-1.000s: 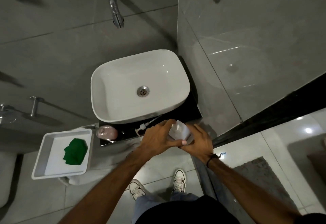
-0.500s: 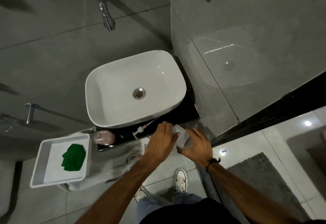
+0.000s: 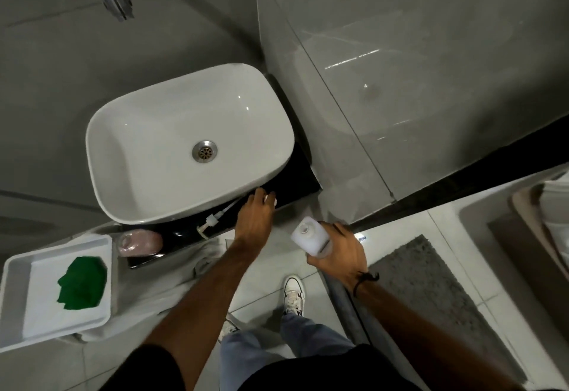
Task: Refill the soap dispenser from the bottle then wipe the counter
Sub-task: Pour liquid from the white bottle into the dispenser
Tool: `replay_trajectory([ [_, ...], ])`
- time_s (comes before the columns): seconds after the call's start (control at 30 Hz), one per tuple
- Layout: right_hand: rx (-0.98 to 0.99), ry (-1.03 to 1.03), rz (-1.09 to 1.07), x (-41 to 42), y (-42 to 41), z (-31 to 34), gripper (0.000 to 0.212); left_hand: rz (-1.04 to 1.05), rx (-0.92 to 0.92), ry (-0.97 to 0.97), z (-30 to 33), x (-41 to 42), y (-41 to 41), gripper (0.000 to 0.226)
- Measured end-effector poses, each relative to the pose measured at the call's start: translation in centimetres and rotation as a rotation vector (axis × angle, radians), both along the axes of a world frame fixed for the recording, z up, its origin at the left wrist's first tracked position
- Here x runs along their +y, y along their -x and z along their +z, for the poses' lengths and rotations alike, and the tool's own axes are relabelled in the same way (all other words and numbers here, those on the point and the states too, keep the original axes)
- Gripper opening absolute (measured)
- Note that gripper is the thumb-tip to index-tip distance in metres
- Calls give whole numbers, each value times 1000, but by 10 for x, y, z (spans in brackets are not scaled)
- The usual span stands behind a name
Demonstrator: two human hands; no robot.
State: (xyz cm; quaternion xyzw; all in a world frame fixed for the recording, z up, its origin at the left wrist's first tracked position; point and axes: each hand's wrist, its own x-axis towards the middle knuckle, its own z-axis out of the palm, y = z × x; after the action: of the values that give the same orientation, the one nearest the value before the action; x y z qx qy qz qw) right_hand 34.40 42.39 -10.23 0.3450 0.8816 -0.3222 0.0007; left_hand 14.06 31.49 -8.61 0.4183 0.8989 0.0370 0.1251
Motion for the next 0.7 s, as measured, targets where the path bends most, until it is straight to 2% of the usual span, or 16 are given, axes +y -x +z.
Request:
replay_trajectory([
  [0.1, 10, -18, -32, -2, -4, 2, 80, -14, 46, 65, -15, 1, 5, 50],
  [0.23, 20, 1, -45, -7, 0, 8, 82, 45, 43, 6, -7, -12, -2, 57],
  [0.33, 41, 25, 7, -12, 14, 14, 79, 62, -76, -106, 1, -42, -11, 46],
  [0.43, 41, 42, 75, -23, 33, 19, 72, 87, -204, -112, 3, -87, -15, 37],
  [0.57, 65, 102, 158, -47, 66, 23, 65, 363, -333, -90, 13, -155, -12, 28],
  [0.7, 88, 191, 249, -75, 98, 34, 80, 767, -458, -98, 23, -227, 3, 19],
])
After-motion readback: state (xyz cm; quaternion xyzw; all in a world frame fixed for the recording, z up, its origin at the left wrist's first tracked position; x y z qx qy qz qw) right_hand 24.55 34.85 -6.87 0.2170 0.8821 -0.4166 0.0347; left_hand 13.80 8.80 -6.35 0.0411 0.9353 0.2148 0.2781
